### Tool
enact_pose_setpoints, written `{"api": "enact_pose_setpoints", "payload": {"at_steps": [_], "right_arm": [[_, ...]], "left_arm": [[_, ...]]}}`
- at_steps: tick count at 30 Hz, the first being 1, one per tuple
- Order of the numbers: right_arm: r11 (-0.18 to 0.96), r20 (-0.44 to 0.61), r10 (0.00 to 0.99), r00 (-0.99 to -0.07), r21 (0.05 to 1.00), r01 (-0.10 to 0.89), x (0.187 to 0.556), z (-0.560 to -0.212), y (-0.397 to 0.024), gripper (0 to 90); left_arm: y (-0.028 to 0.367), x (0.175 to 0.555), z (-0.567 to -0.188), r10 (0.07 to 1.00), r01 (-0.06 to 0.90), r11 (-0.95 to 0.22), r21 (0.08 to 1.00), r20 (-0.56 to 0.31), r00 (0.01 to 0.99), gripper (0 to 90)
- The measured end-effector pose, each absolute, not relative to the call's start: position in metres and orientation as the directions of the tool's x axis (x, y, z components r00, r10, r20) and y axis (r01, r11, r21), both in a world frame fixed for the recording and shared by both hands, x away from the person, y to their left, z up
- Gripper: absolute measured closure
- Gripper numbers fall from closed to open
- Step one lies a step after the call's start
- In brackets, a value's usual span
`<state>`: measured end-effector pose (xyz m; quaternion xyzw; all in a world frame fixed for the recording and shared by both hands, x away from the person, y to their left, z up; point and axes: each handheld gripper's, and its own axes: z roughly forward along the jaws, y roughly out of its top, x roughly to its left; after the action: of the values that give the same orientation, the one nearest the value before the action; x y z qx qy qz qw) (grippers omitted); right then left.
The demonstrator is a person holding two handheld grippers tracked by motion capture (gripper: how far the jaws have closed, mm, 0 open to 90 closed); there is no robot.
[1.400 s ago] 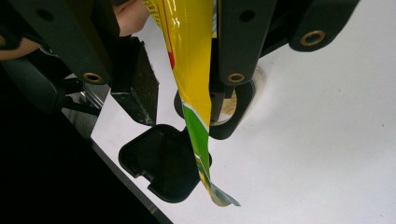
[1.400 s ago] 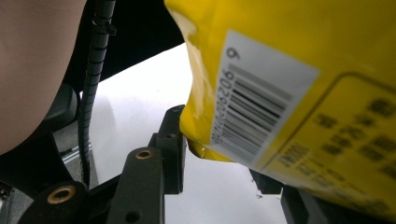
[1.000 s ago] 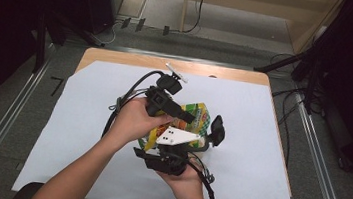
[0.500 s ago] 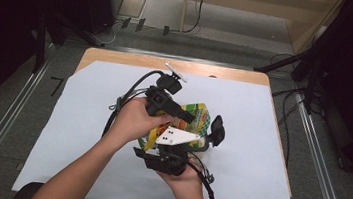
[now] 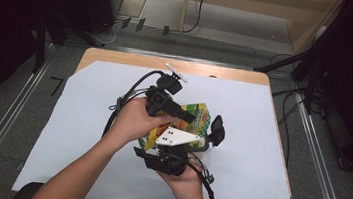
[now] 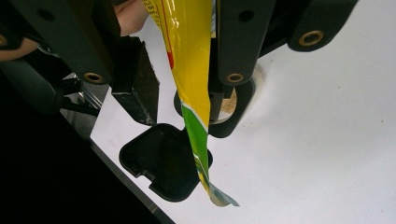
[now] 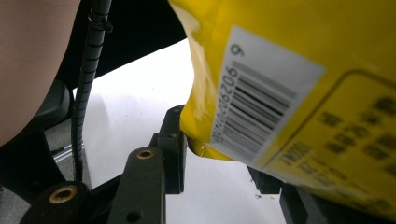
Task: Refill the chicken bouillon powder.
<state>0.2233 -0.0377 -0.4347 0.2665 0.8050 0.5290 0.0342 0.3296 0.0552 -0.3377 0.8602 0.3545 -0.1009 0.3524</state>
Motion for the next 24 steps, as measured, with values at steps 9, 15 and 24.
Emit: {"api": "enact_pose_setpoints", "payload": {"at_steps": [9,15,24], "right_arm": [[0.299,0.218,0.465,-0.858,0.873,0.384,0.2237,-0.4349,-0.0377,63.6],[0.299,0.232,0.459,-0.858,0.869,0.395,0.2249,-0.4351,-0.0376,63.7],[0.306,0.269,0.448,-0.852,0.850,0.429,0.2280,-0.4315,-0.0349,63.6]], "left_arm": [[0.0553,0.3286,-0.3369,0.542,0.678,-0.498,0.540,-0.416,0.730,69.7],[0.0551,0.3283,-0.3363,0.548,0.680,-0.497,0.540,-0.413,0.728,69.8],[0.0594,0.3337,-0.3379,0.556,0.696,-0.489,0.526,-0.428,0.713,70.2]]}}
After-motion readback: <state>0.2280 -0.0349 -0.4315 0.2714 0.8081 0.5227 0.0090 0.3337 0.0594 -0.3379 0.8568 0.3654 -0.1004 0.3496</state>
